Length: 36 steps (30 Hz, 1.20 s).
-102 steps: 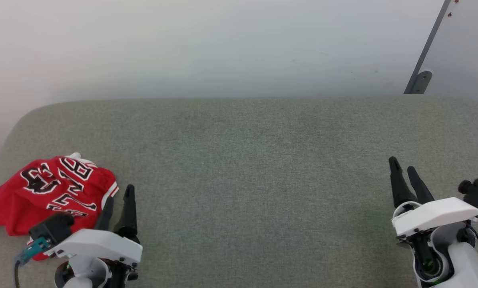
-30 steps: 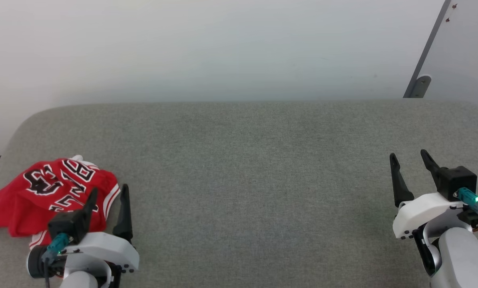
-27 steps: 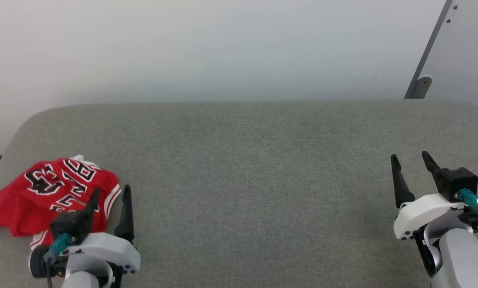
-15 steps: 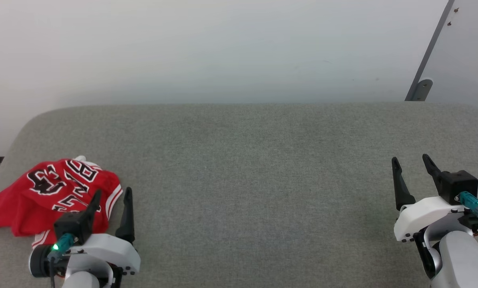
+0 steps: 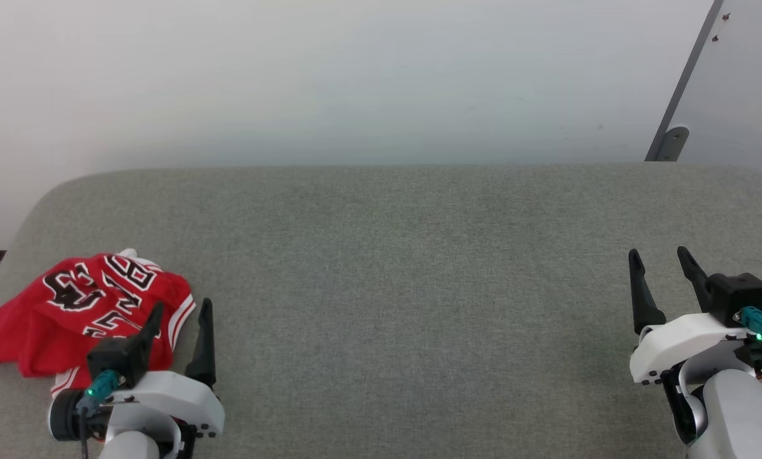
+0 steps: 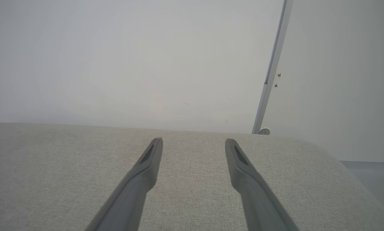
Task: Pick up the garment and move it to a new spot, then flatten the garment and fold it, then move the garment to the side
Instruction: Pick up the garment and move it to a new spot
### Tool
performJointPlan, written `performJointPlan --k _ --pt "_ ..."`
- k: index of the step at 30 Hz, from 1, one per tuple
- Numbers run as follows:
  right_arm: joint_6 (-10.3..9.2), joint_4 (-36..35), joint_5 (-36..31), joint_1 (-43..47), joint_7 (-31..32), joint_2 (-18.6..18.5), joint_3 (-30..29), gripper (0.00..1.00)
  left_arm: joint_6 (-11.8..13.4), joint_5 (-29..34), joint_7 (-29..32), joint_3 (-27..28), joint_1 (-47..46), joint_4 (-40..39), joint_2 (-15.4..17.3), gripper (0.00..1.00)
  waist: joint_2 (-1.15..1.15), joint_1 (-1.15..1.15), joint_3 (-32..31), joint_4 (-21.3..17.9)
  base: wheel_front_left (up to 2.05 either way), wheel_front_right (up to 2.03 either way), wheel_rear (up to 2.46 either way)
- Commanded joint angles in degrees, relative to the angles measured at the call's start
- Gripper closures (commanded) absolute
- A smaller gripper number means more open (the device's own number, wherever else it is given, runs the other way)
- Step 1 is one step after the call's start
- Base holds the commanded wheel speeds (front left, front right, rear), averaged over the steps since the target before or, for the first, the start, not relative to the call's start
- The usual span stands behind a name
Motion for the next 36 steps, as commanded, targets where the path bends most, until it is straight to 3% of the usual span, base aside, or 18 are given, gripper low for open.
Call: performJointPlan --k 1,13,21,32,36 --pt "-0.08 -0.2 0.6 0.8 -0.3 0.1 -0.2 0.0 -0.2 0.4 0.0 0.2 -0.4 0.1 0.1 0.0 0.0 0.0 0.0 0.0 0.0 0.0 0.0" --pt "-0.08 -2.5 3.1 1.5 -0.3 0.4 2.0 0.0 0.7 0.9 0.0 1.4 0.3 -1.1 -0.7 0.0 0.0 0.0 0.5 4.2 0.0 0.0 0.0" --pt "-0.08 -3.7 5.6 2.2 -0.2 0.4 6.6 0.0 2.6 3.1 0.0 1.5 2.5 -4.0 -2.8 0.0 0.0 0.0 0.9 13.0 0.0 0.0 0.0" --pt "-0.08 -4.1 8.7 2.0 -0.2 1.0 15.3 0.0 3.3 3.9 0.0 2.8 3.9 -5.1 -3.0 0.0 0.0 0.0 1.4 26.4 0.0 0.0 0.0" --pt "-0.08 -4.2 9.4 0.3 -0.2 1.5 18.8 0.0 4.0 3.2 0.0 4.6 5.2 -6.0 -3.3 0.0 0.0 0.0 2.2 29.0 0.0 0.0 0.0"
